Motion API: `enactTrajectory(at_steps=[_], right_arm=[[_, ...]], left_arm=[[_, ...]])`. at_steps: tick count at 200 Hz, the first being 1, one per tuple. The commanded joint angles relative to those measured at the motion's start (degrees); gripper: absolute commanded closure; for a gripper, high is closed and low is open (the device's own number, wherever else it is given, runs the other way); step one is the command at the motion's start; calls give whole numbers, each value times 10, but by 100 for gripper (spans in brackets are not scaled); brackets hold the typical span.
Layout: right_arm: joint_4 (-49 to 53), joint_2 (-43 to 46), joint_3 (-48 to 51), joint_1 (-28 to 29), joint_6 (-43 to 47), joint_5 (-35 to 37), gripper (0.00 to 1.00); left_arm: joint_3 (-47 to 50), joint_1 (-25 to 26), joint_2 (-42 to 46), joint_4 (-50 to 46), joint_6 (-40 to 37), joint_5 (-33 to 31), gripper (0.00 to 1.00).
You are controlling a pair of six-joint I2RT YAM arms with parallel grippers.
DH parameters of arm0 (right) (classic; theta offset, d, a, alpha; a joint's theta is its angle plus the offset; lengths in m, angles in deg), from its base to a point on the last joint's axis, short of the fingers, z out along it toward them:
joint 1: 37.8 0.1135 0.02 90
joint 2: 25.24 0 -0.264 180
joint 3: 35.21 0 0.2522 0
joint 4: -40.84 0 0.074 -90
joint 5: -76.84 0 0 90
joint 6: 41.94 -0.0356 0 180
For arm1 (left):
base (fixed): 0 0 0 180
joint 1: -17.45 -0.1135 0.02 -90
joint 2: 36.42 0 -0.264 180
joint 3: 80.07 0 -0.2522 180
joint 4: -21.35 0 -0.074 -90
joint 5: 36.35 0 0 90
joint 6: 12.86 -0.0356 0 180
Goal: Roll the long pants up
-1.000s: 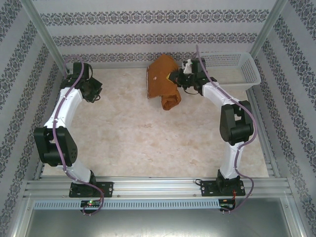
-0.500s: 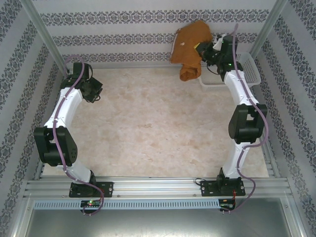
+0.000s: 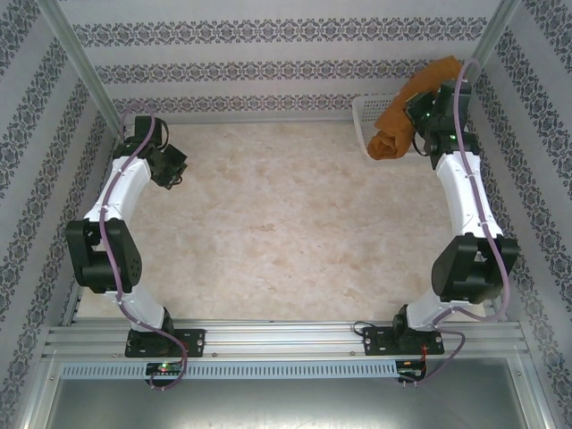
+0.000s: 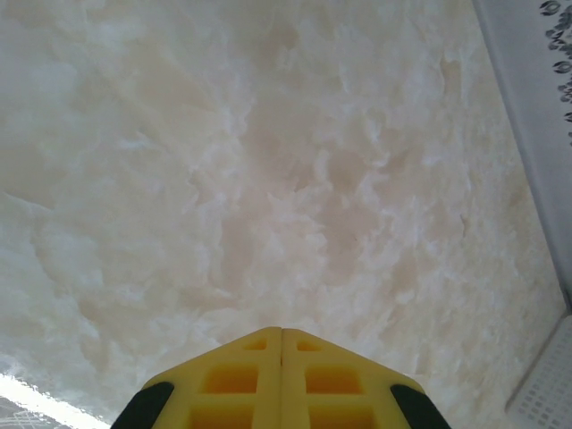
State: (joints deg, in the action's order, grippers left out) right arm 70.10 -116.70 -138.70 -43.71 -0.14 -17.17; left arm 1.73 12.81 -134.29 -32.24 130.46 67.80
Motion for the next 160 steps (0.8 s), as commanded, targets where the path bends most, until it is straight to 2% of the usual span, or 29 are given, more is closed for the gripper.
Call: enactTrajectory(at_steps=[1, 44, 69, 99, 160], right_arm=[[-50, 40, 8, -2, 16, 98, 100], [-68, -14, -7, -10, -9, 128, 100], [-81, -73, -42, -22, -39, 119, 100], [-62, -163, -126, -24, -57, 120, 100], [-93, -367, -293, -21, -123, 122, 100]], left_arm=[[-11, -8, -11, 5, -20, 17, 100], [-13, -11, -23, 6, -29, 35, 100], [-5, -15, -25, 10, -32, 41, 100], [-6, -19, -39, 12, -38, 41, 100], [-29, -27, -96, 16, -41, 31, 100]])
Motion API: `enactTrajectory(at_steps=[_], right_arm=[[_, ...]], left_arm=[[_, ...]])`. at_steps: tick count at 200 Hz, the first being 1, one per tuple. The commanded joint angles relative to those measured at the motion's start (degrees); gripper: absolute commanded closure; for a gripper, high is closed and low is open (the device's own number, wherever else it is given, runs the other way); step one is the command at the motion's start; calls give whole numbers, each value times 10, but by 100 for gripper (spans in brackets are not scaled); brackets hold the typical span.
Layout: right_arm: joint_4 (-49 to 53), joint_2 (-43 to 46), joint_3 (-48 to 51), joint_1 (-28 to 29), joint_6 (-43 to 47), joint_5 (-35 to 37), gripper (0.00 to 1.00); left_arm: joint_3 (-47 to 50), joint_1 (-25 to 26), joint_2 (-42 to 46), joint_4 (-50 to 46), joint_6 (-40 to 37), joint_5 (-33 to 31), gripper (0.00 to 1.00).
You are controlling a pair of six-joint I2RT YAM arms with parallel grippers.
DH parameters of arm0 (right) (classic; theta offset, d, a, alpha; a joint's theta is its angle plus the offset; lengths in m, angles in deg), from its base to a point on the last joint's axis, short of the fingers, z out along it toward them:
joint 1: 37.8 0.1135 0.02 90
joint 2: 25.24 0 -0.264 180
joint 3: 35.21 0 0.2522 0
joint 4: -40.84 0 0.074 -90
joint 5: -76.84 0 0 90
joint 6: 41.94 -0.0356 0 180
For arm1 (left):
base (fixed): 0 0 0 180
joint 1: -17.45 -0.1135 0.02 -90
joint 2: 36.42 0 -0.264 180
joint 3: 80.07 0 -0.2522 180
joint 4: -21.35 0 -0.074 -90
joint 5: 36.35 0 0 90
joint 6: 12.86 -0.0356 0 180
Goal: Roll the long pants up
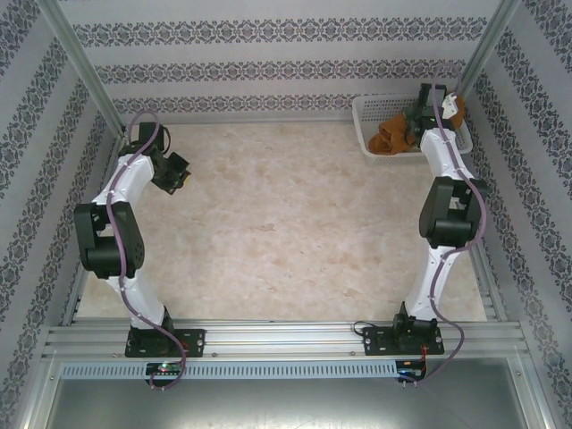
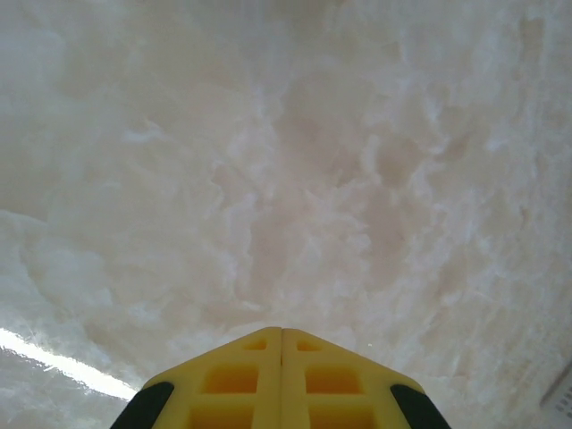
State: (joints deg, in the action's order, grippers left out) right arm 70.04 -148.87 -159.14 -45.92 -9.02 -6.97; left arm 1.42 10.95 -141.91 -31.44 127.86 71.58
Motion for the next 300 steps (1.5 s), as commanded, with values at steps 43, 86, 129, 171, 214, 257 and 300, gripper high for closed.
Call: enactTrajectory(at_steps=[43, 86, 129, 171, 214, 257, 300], right_arm=[[-8, -195, -302, 9, -11, 42, 100], [136, -203, -340, 14, 74, 77, 86], [236, -105, -234, -5, 133, 113, 20], [288, 20, -155, -12, 225, 141, 11], [148, 92, -77, -18, 280, 36, 100], [209, -101, -336, -11, 323, -43, 100], [212, -249, -450, -40, 262, -72, 99]], left_arm=[[-58, -13, -58, 3, -19, -13, 100], [-62, -12, -53, 7, -24, -6, 100], [-37, -13, -27, 26, -26, 5, 100], [25, -13, 11, 66, -5, 28, 100], [54, -14, 50, 77, -29, 10, 100], [88, -19, 146, 61, -104, -66, 100], [121, -21, 211, 43, -121, -107, 100]])
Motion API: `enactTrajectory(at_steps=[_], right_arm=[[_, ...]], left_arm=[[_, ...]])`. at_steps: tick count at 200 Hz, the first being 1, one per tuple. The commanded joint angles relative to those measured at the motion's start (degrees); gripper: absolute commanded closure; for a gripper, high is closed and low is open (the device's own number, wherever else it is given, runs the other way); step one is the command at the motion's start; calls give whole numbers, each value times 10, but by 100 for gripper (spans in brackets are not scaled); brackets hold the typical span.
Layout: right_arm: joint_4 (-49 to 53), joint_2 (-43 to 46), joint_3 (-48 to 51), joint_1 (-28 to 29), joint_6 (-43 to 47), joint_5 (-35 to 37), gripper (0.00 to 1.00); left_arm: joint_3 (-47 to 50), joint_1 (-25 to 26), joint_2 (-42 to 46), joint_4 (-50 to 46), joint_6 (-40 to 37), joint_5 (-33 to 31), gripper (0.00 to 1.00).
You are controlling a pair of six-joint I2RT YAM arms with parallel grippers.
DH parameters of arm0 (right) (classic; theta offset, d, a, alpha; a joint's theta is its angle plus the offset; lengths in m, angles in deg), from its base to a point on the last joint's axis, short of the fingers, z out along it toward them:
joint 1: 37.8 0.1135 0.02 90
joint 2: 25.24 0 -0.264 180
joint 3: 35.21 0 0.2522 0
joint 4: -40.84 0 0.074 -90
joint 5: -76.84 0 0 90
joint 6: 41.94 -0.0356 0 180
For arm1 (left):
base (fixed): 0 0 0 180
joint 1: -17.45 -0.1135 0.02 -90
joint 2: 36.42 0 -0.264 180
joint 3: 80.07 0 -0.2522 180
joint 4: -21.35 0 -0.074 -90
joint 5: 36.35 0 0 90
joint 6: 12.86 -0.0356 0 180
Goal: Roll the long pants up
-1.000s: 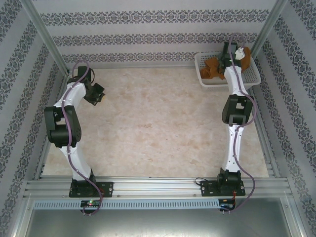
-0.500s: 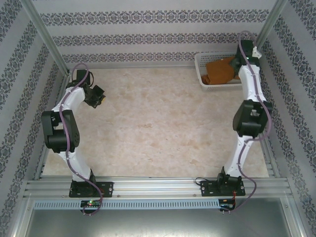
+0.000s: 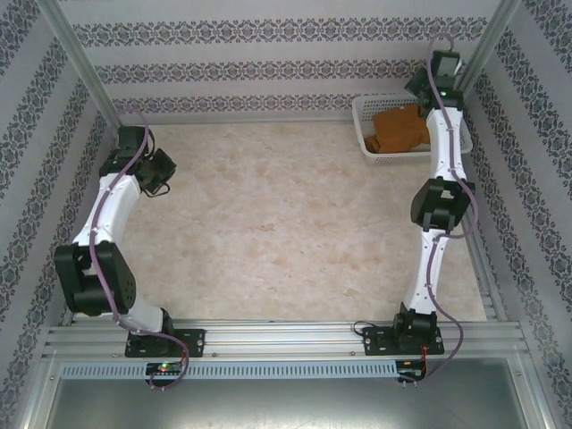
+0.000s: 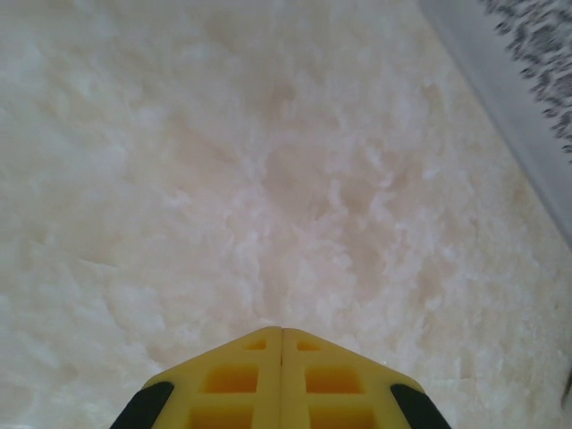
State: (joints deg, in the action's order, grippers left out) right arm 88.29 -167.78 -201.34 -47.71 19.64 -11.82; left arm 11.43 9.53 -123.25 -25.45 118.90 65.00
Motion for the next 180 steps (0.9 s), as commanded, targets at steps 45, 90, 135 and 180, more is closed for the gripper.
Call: enactTrajectory(at_steps=[45, 90, 135, 180], right_arm=[[43, -82, 38, -24, -20, 29, 99], [-52, 58, 167, -21, 24, -18, 40], [-154, 364, 464, 16, 149, 13, 2], [-262, 622, 873, 27, 191, 23, 2]], left_arm=[[58, -7, 36, 42, -71, -55, 100], [195, -2, 149, 258, -156, -139, 34], [212, -2, 178, 193, -191, -208, 0], [383, 4, 262, 359, -230, -217, 0]])
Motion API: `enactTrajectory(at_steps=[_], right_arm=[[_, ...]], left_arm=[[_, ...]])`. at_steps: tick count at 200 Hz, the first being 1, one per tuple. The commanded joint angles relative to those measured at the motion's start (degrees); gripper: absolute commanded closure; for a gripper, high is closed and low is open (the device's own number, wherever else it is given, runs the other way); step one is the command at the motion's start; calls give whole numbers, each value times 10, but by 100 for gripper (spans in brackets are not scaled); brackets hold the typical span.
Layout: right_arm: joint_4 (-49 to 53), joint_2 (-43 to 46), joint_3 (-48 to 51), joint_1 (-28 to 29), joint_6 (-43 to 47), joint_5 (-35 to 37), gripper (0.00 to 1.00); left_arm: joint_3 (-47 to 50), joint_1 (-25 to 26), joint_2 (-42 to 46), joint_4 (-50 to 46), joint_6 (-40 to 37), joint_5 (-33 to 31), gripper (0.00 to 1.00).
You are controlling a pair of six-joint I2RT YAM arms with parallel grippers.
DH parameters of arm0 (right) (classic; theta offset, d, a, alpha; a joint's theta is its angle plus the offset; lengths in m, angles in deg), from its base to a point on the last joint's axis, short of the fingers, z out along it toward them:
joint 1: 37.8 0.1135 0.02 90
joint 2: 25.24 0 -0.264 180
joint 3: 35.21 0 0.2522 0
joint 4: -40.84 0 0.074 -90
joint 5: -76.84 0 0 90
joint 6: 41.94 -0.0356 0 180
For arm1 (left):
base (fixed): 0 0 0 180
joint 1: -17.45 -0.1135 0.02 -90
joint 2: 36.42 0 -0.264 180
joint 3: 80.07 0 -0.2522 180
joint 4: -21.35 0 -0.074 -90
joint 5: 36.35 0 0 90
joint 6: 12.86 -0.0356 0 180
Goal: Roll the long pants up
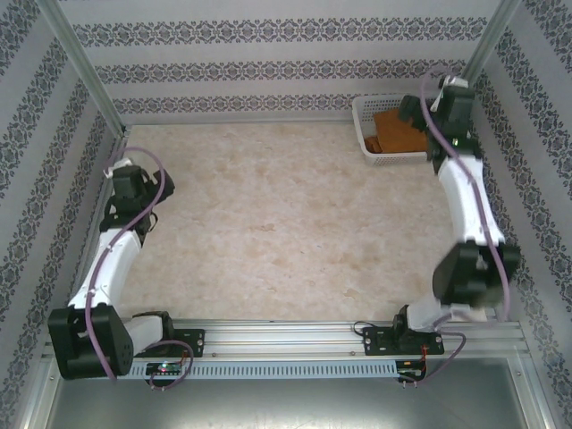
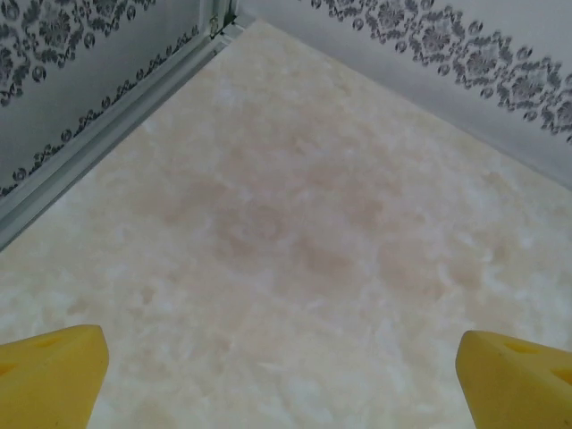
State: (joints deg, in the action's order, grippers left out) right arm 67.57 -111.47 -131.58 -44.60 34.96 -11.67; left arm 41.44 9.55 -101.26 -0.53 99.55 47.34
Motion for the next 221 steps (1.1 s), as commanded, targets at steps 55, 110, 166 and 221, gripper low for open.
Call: enactTrajectory(at_steps=[55, 110, 166, 221], right_arm=[[-264, 250, 526, 1, 39, 46, 2], [-460, 150, 588, 31, 57, 60, 2], [-582, 27, 589, 106, 124, 76, 2], [-682, -10, 621, 101, 130, 48, 2]], left_arm=[[269, 5, 162, 279, -90, -24, 0], [336, 6, 43, 458, -124, -20, 0], [266, 42, -207, 626, -180, 83, 0], [223, 84, -244, 577, -214, 35, 0]])
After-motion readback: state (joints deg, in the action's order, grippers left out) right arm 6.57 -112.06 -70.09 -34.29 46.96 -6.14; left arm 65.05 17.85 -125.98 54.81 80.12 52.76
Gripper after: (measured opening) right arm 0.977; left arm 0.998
